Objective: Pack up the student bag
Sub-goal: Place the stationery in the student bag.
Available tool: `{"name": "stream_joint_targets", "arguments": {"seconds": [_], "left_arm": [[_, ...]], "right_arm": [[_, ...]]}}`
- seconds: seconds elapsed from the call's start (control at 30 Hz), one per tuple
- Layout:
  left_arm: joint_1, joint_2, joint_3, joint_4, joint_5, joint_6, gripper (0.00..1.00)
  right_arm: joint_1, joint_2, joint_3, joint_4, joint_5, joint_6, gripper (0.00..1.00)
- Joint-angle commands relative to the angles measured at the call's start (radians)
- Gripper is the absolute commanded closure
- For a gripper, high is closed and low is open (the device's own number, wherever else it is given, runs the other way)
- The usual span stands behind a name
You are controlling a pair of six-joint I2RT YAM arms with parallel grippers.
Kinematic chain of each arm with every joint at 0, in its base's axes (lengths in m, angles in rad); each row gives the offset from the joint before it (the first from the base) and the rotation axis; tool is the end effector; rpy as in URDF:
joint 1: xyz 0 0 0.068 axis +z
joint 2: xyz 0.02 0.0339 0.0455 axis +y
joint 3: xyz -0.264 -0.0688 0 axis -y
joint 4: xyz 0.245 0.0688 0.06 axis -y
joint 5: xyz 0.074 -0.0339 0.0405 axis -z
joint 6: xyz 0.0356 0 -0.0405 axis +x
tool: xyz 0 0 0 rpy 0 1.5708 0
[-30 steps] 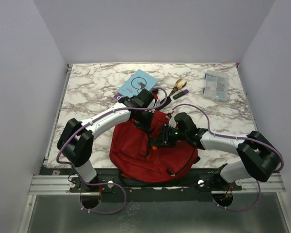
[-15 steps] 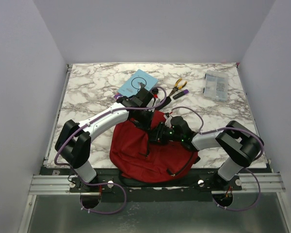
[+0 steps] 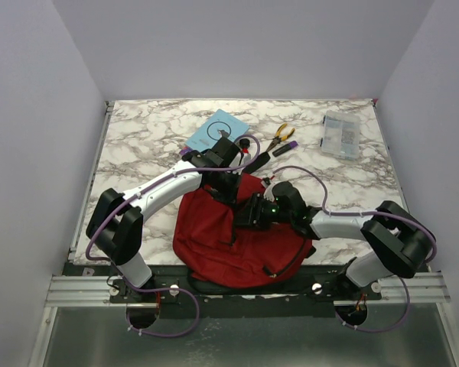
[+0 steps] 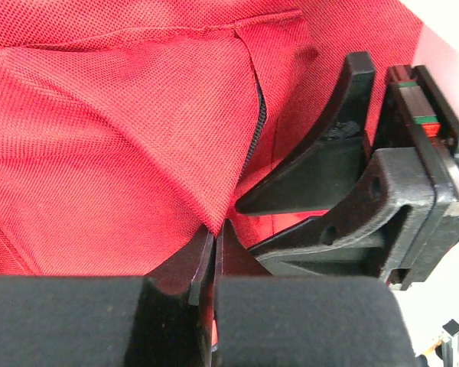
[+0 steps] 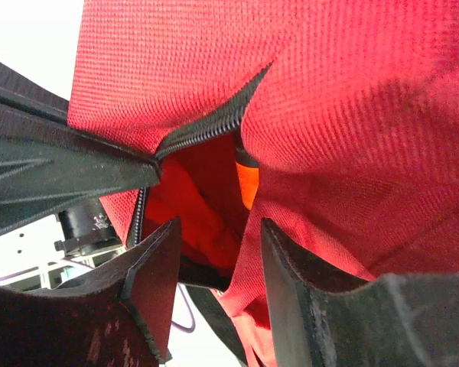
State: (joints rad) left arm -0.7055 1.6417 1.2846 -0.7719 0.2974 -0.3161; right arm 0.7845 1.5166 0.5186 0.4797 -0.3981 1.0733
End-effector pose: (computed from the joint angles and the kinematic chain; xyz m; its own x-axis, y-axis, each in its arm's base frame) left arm 0.2486 -0.2254 0.2497 -0.8765 0.3561 -0.3240 0.4660 0.7968 -0.3847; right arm 0.1896 0.2088 0.1508 -0.9491 0.1972 -0.2458 -0.1164 0.5054 0.8550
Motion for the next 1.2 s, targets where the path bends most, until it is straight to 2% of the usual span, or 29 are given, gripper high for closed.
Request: {"name": "stream_joint_targets", "arguments": {"seconds": [0.0,0.07,0.17,0.47,0.63,0.77,0.8,0.83,1.0,1.03,1.1,1.17], "left_arm": [[0.006,-0.039,0.018,0.012,-0.004,0.005,1.0],[0.006,-0.037,0.018,0.011,-0.004,0.005,1.0],[0.007,-0.031,0.018,0.008,-0.004,0.003,1.0],[0.008,-0.005,0.024,0.005,0.0,0.0,1.0],[0.008,-0.006,0.022,0.005,-0.003,0.0,1.0],[0.009,-0.007,0.022,0.003,-0.023,0.002,1.0],[0.009,-0.008,0.023,0.002,-0.021,0.003,1.0],[0.009,-0.008,0.024,0.002,-0.02,0.003,1.0],[0.015,-0.01,0.022,0.003,-0.014,0.002,1.0],[0.015,-0.012,0.024,0.002,-0.011,0.001,1.0],[0.017,-0.012,0.022,0.003,-0.011,0.001,1.0],[0.019,-0.01,0.024,0.002,-0.012,0.001,1.0]], "right_arm": [[0.005,-0.065,0.033,-0.173,0.068,-0.063,0.53],[0.005,-0.088,0.064,-0.26,0.121,-0.097,0.58],[0.005,-0.119,0.11,-0.384,0.196,-0.143,0.59],[-0.032,-0.274,0.259,-0.653,0.43,-0.299,0.48],[-0.131,-0.253,0.381,-0.707,0.457,-0.388,0.41],[-0.272,-0.156,0.474,-0.702,0.358,-0.421,0.38],[-0.295,-0.116,0.501,-0.691,0.344,-0.431,0.11],[-0.318,-0.082,0.524,-0.681,0.33,-0.444,0.0],[-0.375,0.16,0.694,-0.632,0.254,-0.494,0.03],[-0.376,0.214,0.735,-0.626,0.24,-0.511,0.07],[-0.375,0.313,0.821,-0.643,0.204,-0.544,0.22],[-0.376,0.394,0.901,-0.667,0.196,-0.558,0.3]]}}
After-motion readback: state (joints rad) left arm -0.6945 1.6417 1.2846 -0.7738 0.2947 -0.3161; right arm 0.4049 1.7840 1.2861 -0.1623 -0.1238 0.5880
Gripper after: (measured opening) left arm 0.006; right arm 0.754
